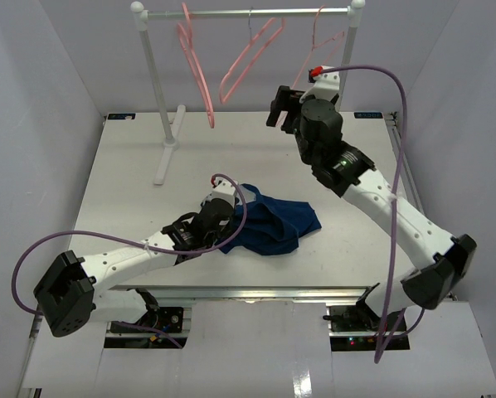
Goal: Place the t-shirt on the hanger
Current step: Pick up the hanger from the clothesline.
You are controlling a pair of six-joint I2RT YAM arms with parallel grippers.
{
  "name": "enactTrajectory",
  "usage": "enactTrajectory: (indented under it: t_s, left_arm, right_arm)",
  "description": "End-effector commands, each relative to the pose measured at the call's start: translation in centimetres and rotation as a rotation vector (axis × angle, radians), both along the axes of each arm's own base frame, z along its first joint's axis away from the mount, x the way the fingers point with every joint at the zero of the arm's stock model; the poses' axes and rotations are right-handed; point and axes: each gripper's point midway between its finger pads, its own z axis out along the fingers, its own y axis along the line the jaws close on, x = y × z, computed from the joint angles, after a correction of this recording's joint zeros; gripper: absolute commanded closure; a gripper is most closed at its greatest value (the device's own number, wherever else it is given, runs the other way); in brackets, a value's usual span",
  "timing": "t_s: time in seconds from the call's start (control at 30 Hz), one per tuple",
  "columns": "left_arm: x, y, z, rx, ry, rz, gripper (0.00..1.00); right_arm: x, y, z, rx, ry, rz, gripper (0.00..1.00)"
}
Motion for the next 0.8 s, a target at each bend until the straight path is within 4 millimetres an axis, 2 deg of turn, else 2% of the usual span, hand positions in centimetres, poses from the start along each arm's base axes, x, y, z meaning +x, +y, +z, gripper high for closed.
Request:
enactTrajectory:
  t_s: [0.0, 0.1, 0.17, 0.23, 0.37, 0.43, 0.53, 0.77]
  left_arm:
    - [-0.1, -0.3, 0.4, -0.041, -0.011, -0.006, 1.00]
    - [-0.2, -0.2, 0.6, -0.052, -0.012, -0.006, 1.00]
    - [-0.3, -0.1, 0.6, -0.056, -0.012, -0.007, 1.00]
    - [-0.4, 0.0, 0.8, -0.061, -0.016, -0.007, 1.00]
    - [-0.6, -0.2, 1.1, -0.079, -0.014, -0.022, 1.00]
    - [-0.8, -0.5, 1.2, -0.095, -0.013, -0.040, 1.00]
    - [-0.9, -0.6, 1.4, -0.098, -0.016, -0.045, 1.00]
    - [-1.3, -0.8, 2.0, -0.126, -0.020, -0.068, 1.00]
  right_arm:
    - [3.6, -1.5, 1.0, -0.004, -0.023, -0.129, 0.12]
    - [6.1, -1.7, 0.8, -0.021, -0.025, -0.158, 0.14]
    - [8.0, -1.2, -0.5, -0.058, -0.009, -0.167, 0.15]
    - [9.1, -1.2, 0.0, -0.078, -0.023, -0.183, 0.17]
    - [11.4, -1.0, -1.2, -0.160, -0.012, -0.206, 0.26]
    - [11.9, -1.0, -1.0, -0.183, -0.011, -0.210, 0.29]
    - [12.4, -1.3, -1.9, -0.198, 0.018, -0.220, 0.34]
    - [11.3, -1.2, -4.7, -0.200, 0.094, -0.163, 0.43]
